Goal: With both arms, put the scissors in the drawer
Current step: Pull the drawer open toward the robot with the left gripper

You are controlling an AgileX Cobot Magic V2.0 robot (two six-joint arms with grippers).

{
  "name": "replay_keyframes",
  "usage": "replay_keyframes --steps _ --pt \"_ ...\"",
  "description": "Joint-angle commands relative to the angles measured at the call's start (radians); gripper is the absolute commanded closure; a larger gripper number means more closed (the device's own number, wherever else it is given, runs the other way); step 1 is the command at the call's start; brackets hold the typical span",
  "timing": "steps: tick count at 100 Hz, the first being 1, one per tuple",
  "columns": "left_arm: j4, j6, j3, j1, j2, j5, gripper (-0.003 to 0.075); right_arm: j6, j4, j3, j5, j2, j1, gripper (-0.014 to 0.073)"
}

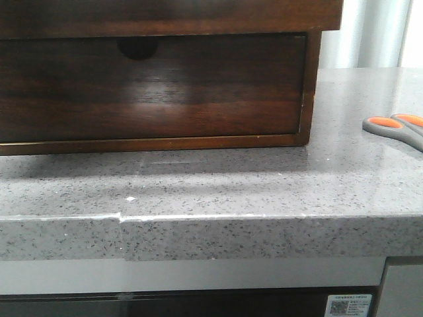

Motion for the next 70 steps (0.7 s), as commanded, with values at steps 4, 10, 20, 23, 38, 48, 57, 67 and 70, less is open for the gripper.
replay_keyframes --steps 4,10,20,23,38,48,57,67,70 --pt "-0.095 -0.072 -0.018 -0.007 -0.065 -0.129 0.0742 -0.004 -0.001 -0.039 -0.075 0.016 0.0 0.0655" --pt "-0.095 -0.072 -0.001 -0.007 -0.08 -0.144 0.0742 -0.004 -0.001 -0.039 -0.075 0.016 0.0 0.0655" --pt "-0.095 -0.072 0.023 -0.007 -0.1 -0.171 0.0742 -0.004 -0.001 -0.039 -0.075 0.016 0.0 0.0655" --pt "-0.095 -0.072 0.029 -0.007 -0.104 -0.18 0.0742 -0.004 -0.001 -0.039 -0.075 0.016 0.0 0.0655" --pt "-0.095 -0.072 0.053 -0.007 -0.122 -0.229 0.0742 -0.004 -0.001 -0.039 -0.075 0.016 0.0 0.0655" --pt "-0.095 -0.072 0.057 -0.007 -0.122 -0.265 0.0742 -0.004 -0.001 -0.039 -0.075 0.016 0.0 0.0655" --pt "-0.095 -0.072 0.059 -0.007 -0.122 -0.288 0.0742 -0.004 -0.001 -0.039 -0.075 0.016 0.0 0.0655" --pt "-0.095 -0.072 0.061 -0.007 -0.122 -0.295 0.0742 -0.004 -0.001 -0.039 -0.075 0.016 0.0 0.0655" --pt "-0.095 -0.072 0.063 -0.007 -0.122 -0.295 0.0742 -0.004 -0.001 -0.039 -0.075 0.016 0.0 0.0655"
